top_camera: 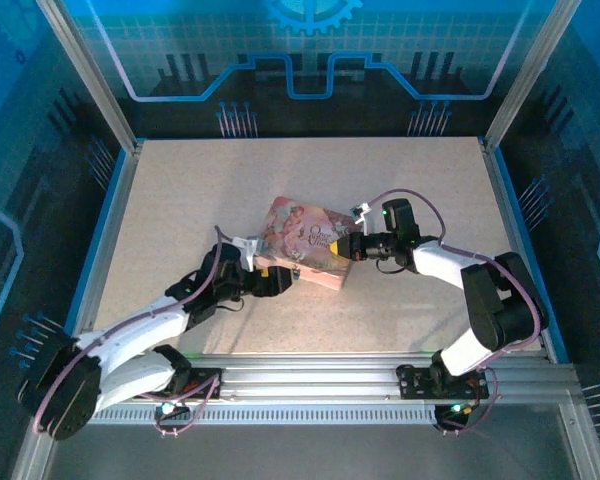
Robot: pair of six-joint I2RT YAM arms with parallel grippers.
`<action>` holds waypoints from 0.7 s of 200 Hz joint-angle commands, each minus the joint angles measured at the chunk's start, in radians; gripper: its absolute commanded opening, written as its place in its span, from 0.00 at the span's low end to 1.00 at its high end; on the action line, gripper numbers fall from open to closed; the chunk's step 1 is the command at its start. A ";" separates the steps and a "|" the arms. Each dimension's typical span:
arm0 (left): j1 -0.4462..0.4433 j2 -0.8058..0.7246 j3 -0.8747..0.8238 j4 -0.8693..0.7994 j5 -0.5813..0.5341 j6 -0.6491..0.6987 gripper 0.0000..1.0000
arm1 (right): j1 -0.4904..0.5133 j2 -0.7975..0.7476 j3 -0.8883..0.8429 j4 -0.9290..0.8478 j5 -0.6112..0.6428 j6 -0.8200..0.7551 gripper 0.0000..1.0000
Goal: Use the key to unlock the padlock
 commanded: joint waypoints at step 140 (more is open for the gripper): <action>-0.014 0.381 -0.103 0.618 0.009 0.009 0.75 | -0.007 0.019 -0.040 -0.084 0.080 0.002 0.01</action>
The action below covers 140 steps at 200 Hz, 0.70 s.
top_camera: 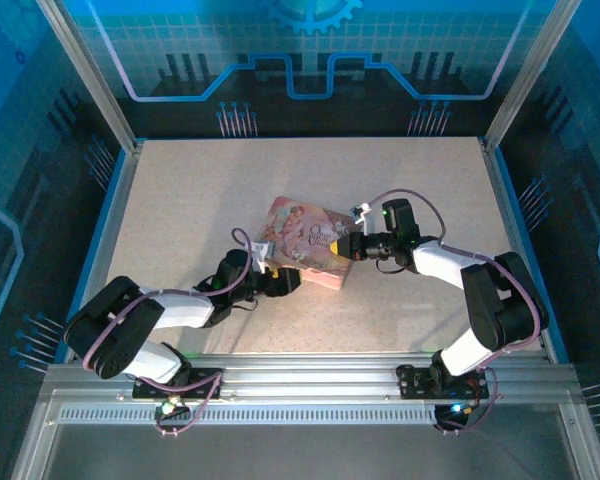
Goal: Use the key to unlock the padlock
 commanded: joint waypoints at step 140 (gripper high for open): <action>-0.032 0.183 0.004 0.232 0.017 -0.009 0.65 | -0.007 0.013 -0.044 -0.079 0.074 -0.004 0.01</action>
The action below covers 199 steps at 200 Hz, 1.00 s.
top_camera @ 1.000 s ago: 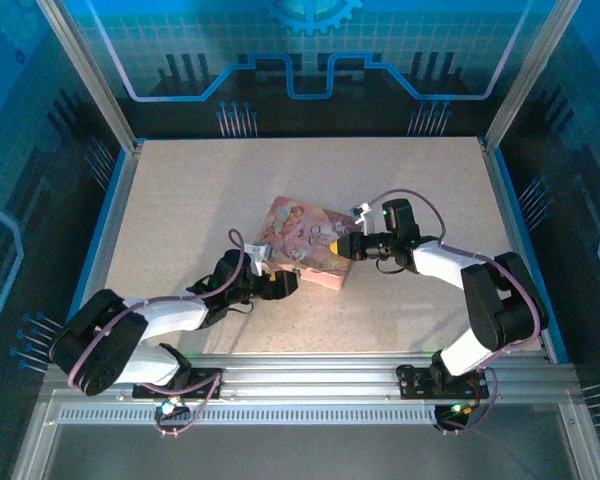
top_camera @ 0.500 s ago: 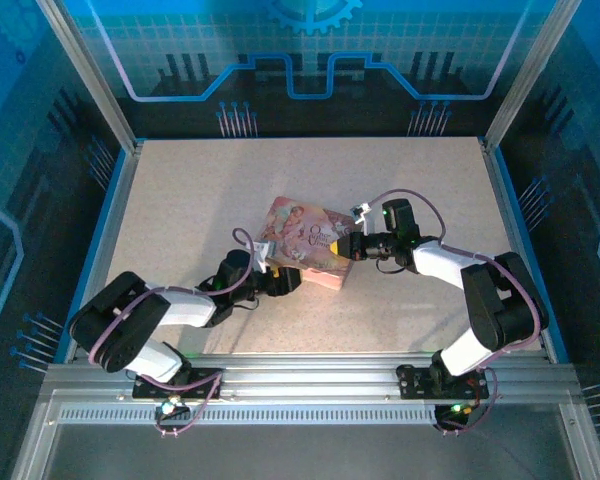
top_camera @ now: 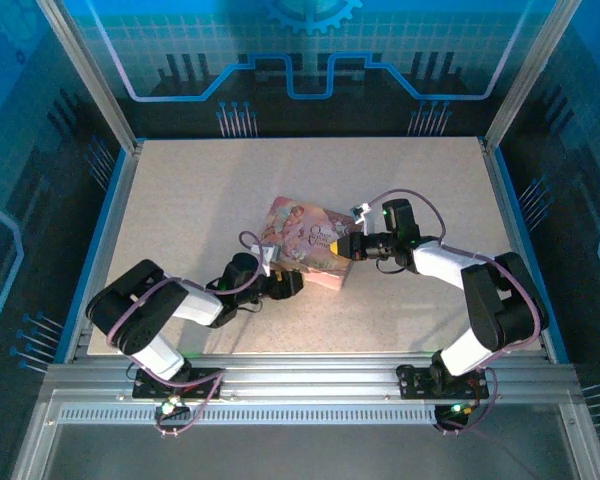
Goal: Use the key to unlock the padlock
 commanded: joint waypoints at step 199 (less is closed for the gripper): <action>-0.061 0.040 0.028 0.121 -0.079 -0.091 0.48 | 0.001 0.014 -0.047 -0.063 0.067 0.007 0.02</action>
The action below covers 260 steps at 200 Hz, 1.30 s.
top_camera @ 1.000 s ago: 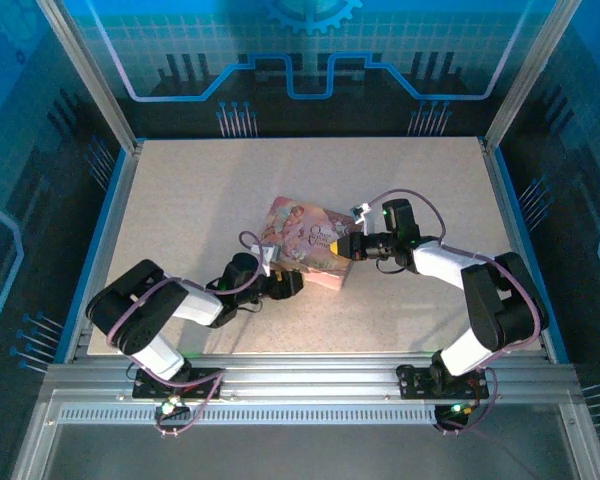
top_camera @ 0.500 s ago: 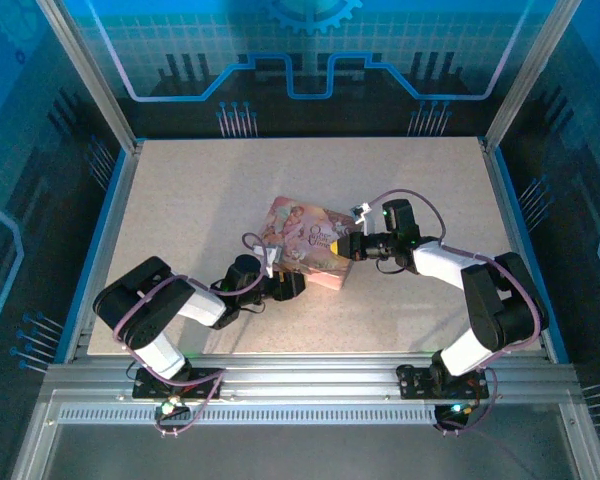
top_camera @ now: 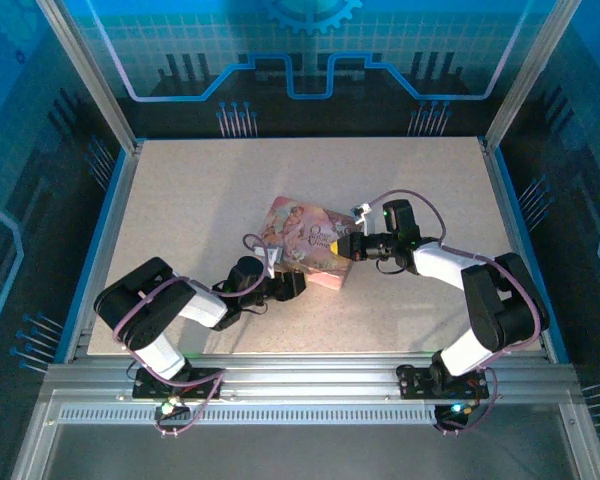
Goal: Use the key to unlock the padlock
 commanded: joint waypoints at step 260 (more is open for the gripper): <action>-0.039 0.023 0.050 0.085 -0.076 -0.172 0.26 | 0.018 -0.056 -0.004 -0.109 0.094 -0.026 0.01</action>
